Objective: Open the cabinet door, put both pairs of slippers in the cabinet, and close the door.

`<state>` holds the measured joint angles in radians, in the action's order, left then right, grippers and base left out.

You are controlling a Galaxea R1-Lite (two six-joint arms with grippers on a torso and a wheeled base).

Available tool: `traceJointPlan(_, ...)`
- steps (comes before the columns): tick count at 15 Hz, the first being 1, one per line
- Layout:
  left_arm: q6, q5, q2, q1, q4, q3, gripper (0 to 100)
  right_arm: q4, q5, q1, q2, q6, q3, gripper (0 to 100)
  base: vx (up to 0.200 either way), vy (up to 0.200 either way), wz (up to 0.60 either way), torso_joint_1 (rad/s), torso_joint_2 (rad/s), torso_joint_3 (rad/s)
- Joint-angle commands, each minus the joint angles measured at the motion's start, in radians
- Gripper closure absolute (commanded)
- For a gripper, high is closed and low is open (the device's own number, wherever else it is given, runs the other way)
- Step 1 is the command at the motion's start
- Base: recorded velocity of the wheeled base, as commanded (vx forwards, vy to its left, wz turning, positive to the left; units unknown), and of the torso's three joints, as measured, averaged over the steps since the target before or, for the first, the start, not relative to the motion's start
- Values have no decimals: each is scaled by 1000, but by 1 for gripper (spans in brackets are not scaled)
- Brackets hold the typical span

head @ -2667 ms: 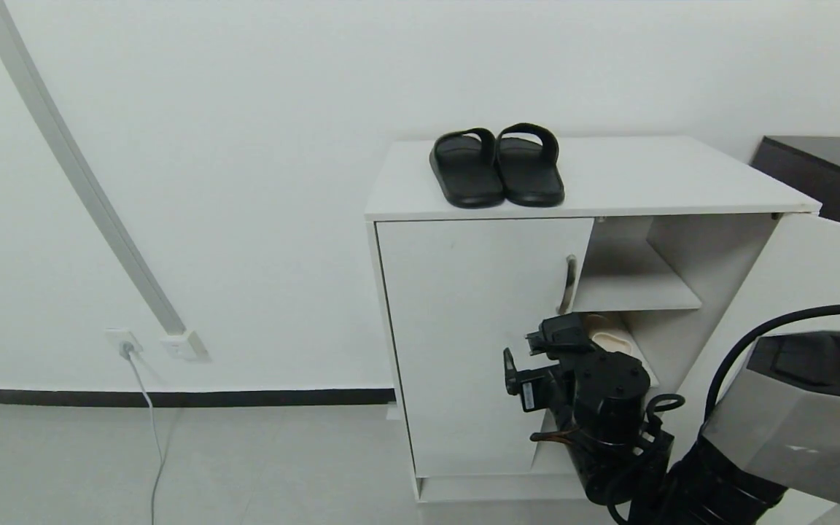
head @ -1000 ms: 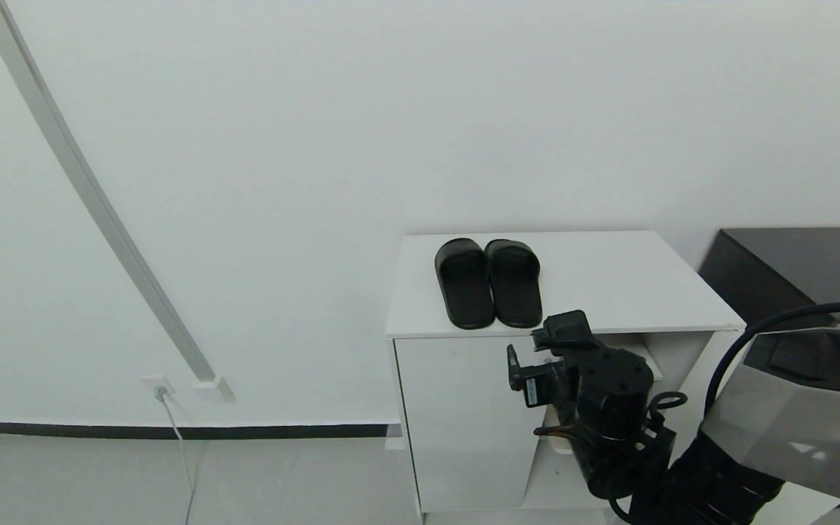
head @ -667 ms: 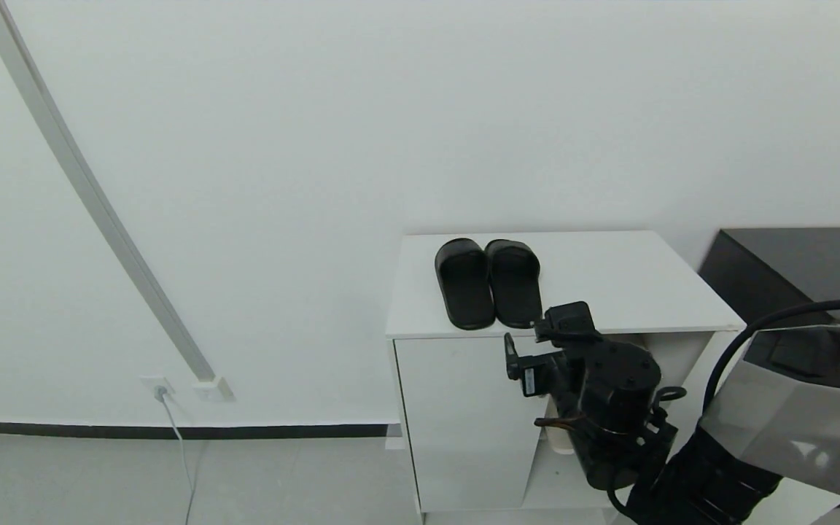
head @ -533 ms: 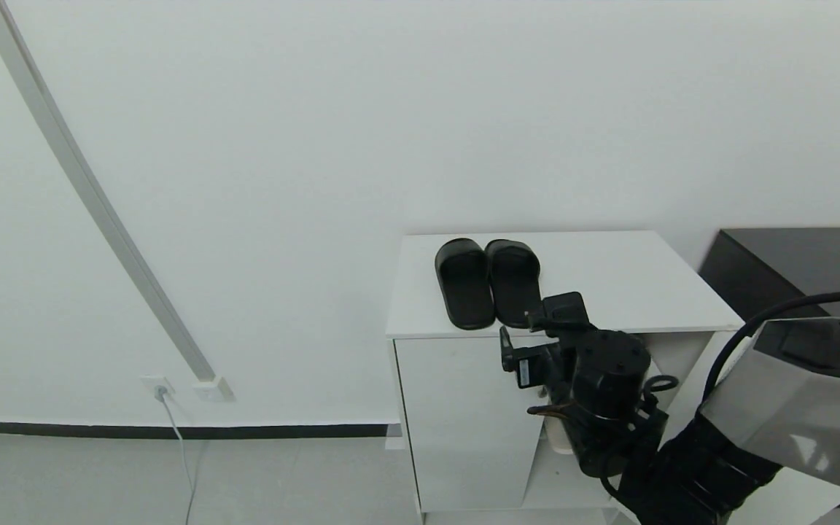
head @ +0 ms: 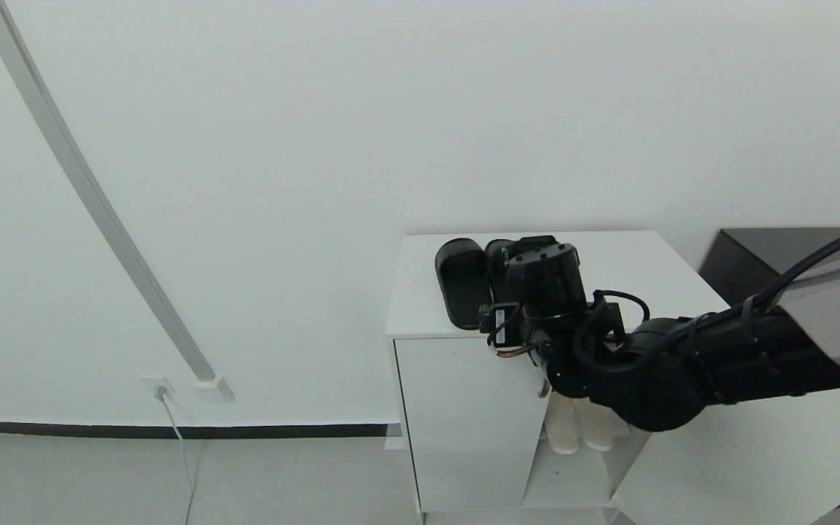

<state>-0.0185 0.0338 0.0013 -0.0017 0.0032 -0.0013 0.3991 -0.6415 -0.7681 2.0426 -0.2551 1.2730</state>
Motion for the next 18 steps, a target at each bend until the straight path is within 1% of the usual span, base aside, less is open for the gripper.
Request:
traceJointPlan(1,0,0,0,0,0,0,100,-25,2,-7,-39,-23,54,0,200,0,0,2,-2,-2)
traceJointPlan(7,0,0,2,0,0,0,100,-16,2,-14,13,-61,17,0,200,0,0,3,-3,2)
traceJointPlan(9,2,0,2,0,0,0,100,27,-6,-22,44,-81,-27,0,0,0,0,0,0,0)
traceJointPlan(11,2,0,0,0,0,0,100,144,-6,-22,84,-65,-75,0,0,0,0,0,0,0)
traceJointPlan(12,0,0,0,0,0,0,100,185,-4,-19,110,-39,-75,0,0,0,0,0,0,0)
traceJointPlan(16,2,0,2,0,0,0,100,303,-1,24,232,50,6,0,0,0,0,0,0,0)
traceJointPlan(18,2,0,0,0,0,0,100,336,3,44,271,80,59,0,0,0,0,0,0,0)
